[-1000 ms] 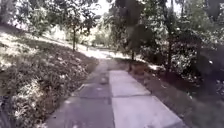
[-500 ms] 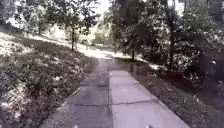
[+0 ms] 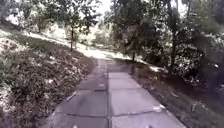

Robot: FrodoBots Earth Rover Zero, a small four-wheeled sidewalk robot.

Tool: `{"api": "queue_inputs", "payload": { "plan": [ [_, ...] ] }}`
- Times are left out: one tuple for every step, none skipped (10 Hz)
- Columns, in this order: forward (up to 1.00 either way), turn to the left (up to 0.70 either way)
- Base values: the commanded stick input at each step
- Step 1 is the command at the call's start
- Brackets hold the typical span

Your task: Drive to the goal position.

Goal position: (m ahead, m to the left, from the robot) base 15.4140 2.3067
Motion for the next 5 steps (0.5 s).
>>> {"api": "queue_inputs", "payload": {
  "plan": [
    [0.45,0.0],
    [0.45,0.0],
    [0.45,0.0],
    [0.45,0.0],
    [0.45,0.0]
  ]
}}
